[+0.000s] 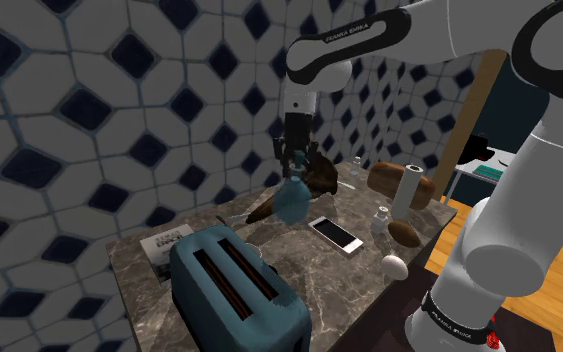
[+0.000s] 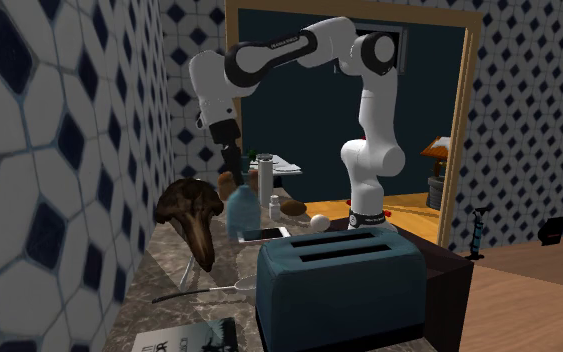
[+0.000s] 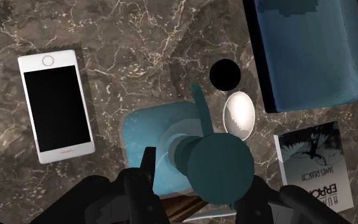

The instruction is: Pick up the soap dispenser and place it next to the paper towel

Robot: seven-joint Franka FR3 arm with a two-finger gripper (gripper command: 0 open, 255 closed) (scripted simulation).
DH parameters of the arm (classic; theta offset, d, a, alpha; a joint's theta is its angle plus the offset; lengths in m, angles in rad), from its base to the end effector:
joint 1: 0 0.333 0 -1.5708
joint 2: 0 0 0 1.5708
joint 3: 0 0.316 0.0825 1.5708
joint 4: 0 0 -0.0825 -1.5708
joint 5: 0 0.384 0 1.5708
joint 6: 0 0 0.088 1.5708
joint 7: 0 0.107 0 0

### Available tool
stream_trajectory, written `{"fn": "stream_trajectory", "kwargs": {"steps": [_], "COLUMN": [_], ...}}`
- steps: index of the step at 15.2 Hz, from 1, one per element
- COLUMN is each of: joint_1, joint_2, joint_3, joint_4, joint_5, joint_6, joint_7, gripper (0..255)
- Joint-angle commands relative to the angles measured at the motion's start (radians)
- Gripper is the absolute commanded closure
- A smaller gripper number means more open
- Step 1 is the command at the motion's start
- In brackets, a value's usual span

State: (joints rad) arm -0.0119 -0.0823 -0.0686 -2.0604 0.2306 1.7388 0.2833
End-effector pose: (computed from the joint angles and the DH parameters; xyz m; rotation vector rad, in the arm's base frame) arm 0.5026 -0.0203 0.4558 -2.8484 0.6207 0.3830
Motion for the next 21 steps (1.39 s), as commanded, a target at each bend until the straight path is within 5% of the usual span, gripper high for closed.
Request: {"fn": "stream_trajectory", "kwargs": {"steps": [1,21], "joint_1": [0.0,-0.003], "joint_2": [-0.006,-0.02], "joint_3": [0.0,-0.005], "joint_4": [0.018,0.27], "joint_5": [-0.001,-0.005], "joint_6": [-0.023,-0.283], "joint_7": [0.005,0.058], "gripper": [255,255]}}
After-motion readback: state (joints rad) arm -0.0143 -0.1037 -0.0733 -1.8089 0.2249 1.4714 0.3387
